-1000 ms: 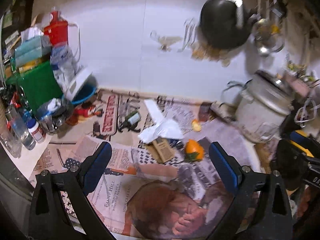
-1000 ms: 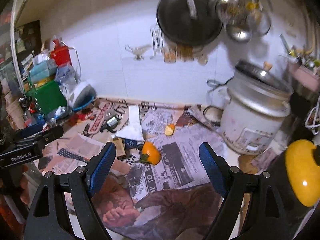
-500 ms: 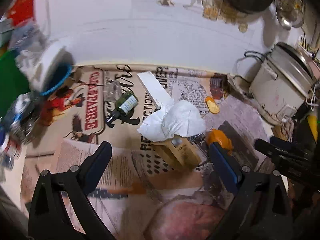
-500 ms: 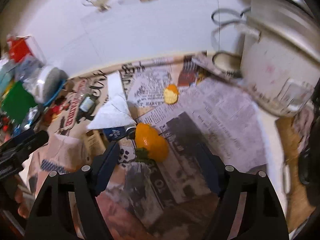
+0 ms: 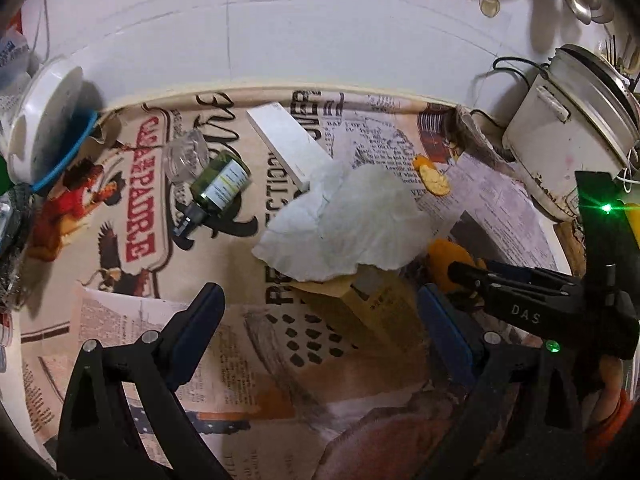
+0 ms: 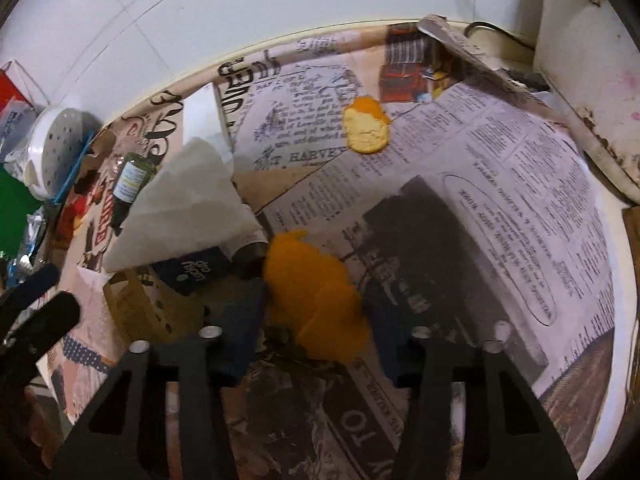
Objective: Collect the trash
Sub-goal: 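Reach the right tool to the orange peel while the left tool reaches the brown paper bag, then close the right tool on the orange peel while the left tool grasps the brown paper bag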
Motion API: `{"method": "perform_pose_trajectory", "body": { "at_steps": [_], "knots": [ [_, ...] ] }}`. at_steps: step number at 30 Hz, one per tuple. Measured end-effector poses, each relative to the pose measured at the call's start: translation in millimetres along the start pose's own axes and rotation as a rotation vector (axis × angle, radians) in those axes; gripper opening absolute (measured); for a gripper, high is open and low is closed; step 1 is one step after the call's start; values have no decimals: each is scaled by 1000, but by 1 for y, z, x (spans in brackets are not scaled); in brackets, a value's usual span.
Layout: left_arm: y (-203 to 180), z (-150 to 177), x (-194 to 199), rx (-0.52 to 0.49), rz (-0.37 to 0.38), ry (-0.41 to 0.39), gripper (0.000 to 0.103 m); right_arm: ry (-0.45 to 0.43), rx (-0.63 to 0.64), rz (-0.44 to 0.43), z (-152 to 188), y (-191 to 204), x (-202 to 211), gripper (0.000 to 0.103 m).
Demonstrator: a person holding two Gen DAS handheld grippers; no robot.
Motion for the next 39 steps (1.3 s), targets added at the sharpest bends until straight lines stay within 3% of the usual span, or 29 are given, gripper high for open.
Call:
{"method": "perform_pose_trajectory", "body": {
  "at_steps": [6, 12, 15, 17, 21, 26, 33, 39],
  "knots": [
    [-14, 13, -22, 36, 7, 70, 98, -20, 40, 2, 3, 2, 7, 19],
    [-24, 18, -43, 65, -27, 104, 98, -51, 37, 29, 7, -8, 28, 16],
    [-24, 21, -46, 76, -67, 81, 97, -58, 24, 41, 10, -19, 38, 16],
    [-21, 25, -47, 73, -83, 82, 85, -59, 9, 44, 13, -27, 44, 16],
    [-10, 37, -42, 82, -101, 96, 72, -69, -28, 45, 15, -38, 54, 16],
    [-4, 44, -33, 92, -85, 98, 39, -104, -28, 50, 15, -42, 69, 16],
    [-2, 45, -8, 144, -112, 27, 39, -147, 0, 11, 18, -38, 95, 16],
    [-14, 53, 37, 189, -133, -63, 39, -211, 85, -32, 26, -34, 132, 16]
  ]
}}
Point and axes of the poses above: each gripper's, at about its wrist camera, not at the fingertips, and x roughly against the way its jaws point, y to its left, z to its underside, the point moved 10 cm from there along -x, roughly the way its jaws point, and after that the axes turned 4 degrees about x, right-handed, at the moved point
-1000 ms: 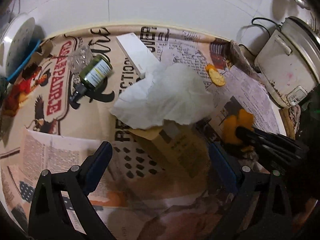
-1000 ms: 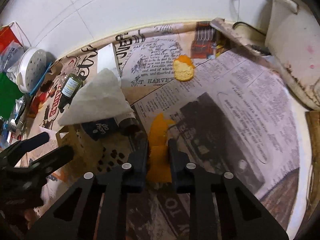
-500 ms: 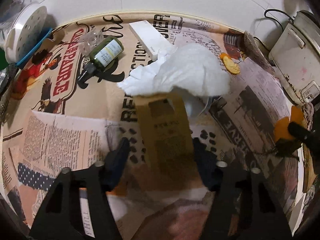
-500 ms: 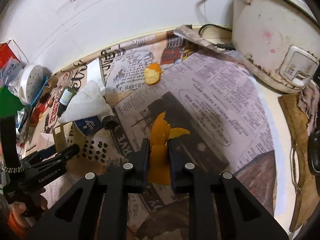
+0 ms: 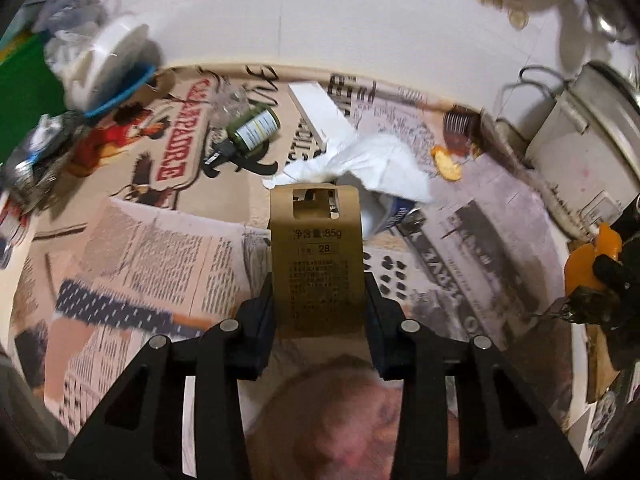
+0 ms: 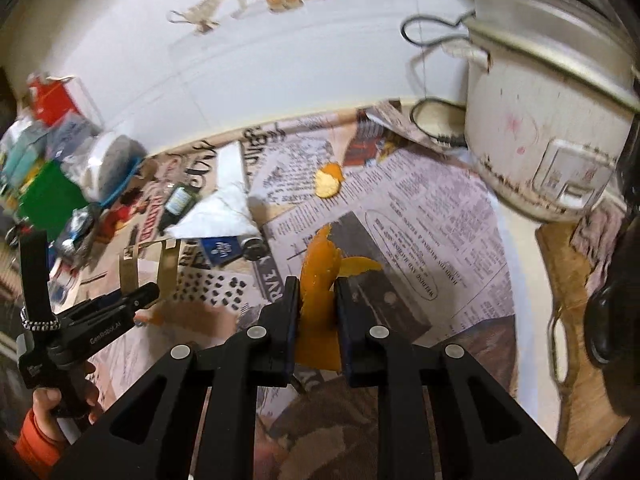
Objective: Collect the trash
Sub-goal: 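Close the right tool on the orange peel while the left tool grasps the brown paper bag, then carry the orange peel and paper bag down over the white bucket with both tools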
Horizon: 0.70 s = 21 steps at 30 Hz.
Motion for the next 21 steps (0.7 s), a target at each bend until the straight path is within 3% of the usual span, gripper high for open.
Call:
{"method": "perform_pose_trajectory", "body": {
  "at_steps": [8, 15, 21],
  "knots": [
    [-18, 20, 89, 43, 16, -129, 39, -62, 103, -75, 4, 19, 57, 16],
    [-26, 37, 160, -8, 58, -216, 39, -135, 135, -105, 18, 53, 106, 16],
    [-12, 60, 205, -81, 97, -276, 39, -184, 123, -83, 45, 85, 140, 16]
  ]
}}
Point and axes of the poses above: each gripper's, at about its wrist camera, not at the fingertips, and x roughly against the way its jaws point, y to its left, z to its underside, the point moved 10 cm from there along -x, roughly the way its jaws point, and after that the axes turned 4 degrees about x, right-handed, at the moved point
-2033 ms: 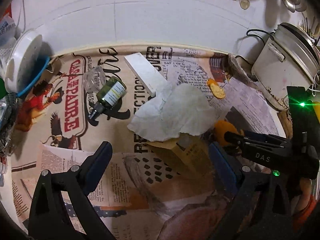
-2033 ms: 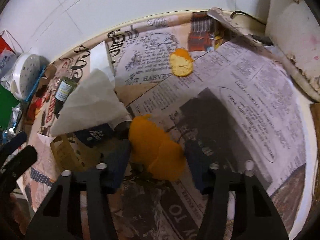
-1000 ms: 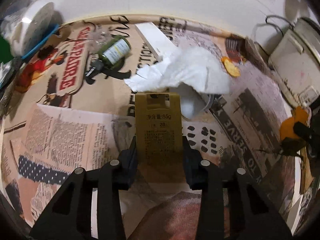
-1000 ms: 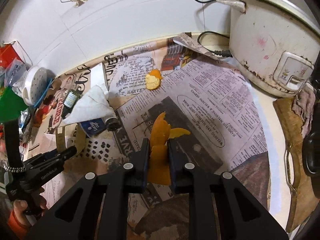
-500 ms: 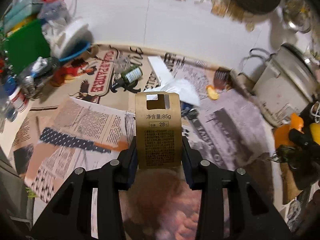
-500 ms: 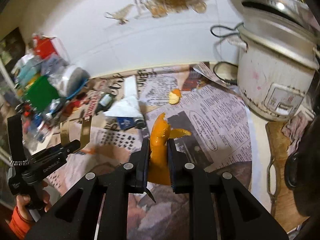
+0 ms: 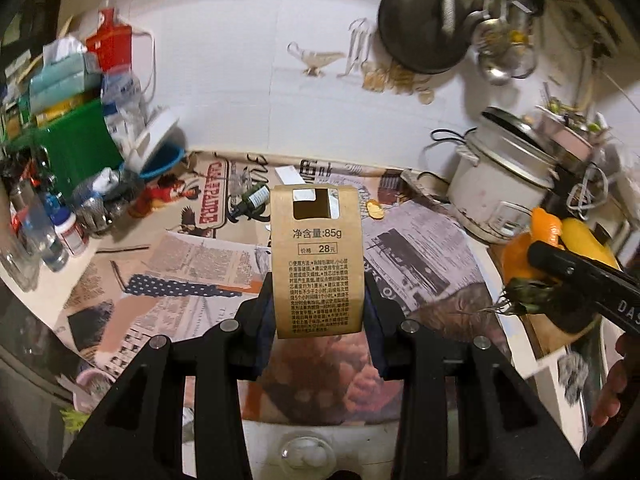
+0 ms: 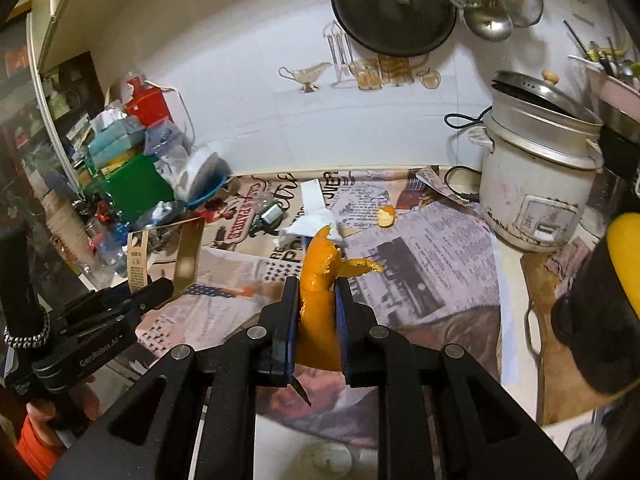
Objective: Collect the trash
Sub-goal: 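Carry the orange peel and paper bag down over the white bucket with both tools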
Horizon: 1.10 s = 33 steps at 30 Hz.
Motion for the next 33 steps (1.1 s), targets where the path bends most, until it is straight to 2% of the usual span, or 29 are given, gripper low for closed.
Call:
{"method": "perform_pose_trajectory", "body": {
  "at_steps": [3, 10, 18, 25, 33],
  "knots": [
    [9, 17, 29, -29, 47, -7, 39, -9, -13, 39, 16, 21, 14, 16],
    [35, 68, 88, -101, 97, 9, 39, 4, -85, 78, 71, 70, 39, 16],
    [55, 127, 119, -119, 132, 106, 39, 77, -120, 88, 125, 112, 63, 16],
    [56, 179, 113, -101, 142, 210, 39, 147, -150, 82, 168, 120, 66, 16],
    [50, 260, 50, -81, 118, 358, 39, 242, -199, 71, 229, 91, 29, 16]
  ]
}}
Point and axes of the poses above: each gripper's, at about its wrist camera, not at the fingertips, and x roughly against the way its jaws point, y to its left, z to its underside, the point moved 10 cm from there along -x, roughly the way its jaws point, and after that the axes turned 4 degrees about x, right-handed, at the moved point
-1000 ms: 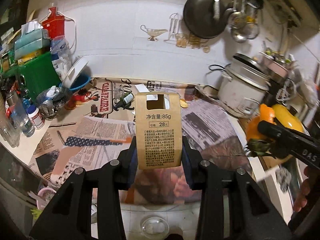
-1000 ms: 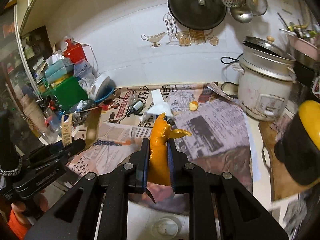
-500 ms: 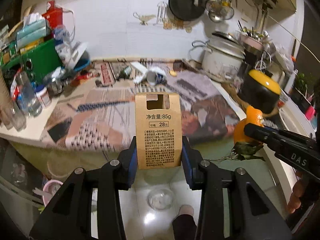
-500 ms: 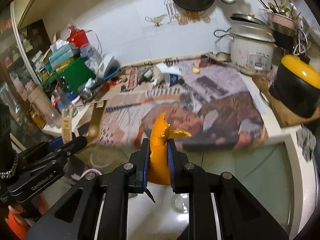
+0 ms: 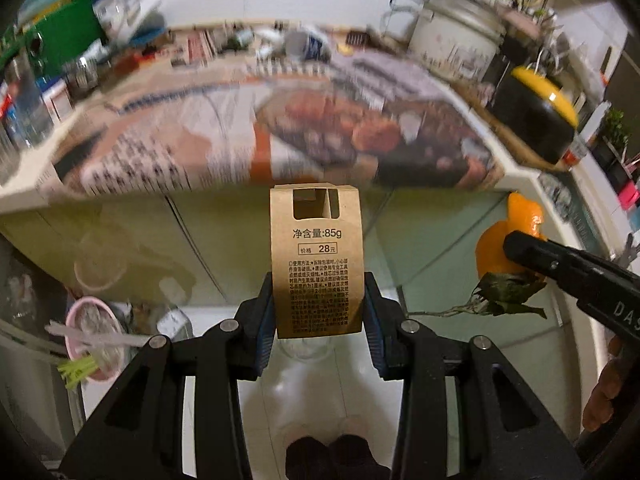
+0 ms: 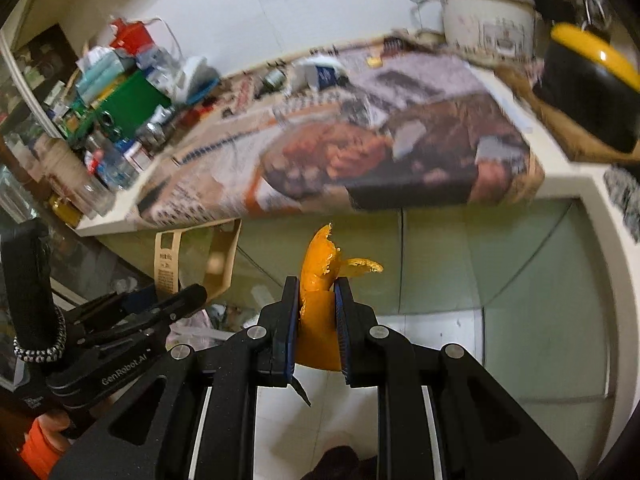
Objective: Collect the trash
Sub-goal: 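Carry the orange peel and paper bag down over the white bucket with both tools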
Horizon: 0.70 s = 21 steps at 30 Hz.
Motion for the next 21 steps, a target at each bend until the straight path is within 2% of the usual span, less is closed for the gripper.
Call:
{"method": "perform_pose_trajectory", "body": {
  "at_steps": [5, 12, 18, 21],
  "knots": [
    [5, 33, -69, 43, -11, 61, 39, 59, -8, 5, 30, -31, -54, 16],
    [26, 89, -176, 95, -22, 114, 39, 113, -4, 0, 78, -73, -150, 16],
    [45, 147, -278, 81, -22, 178, 39, 181, -18, -12, 141, -104, -246, 16],
    [53, 180, -333, 86, 3, 221, 39, 222, -22, -9, 174, -119, -292, 16]
  ]
}}
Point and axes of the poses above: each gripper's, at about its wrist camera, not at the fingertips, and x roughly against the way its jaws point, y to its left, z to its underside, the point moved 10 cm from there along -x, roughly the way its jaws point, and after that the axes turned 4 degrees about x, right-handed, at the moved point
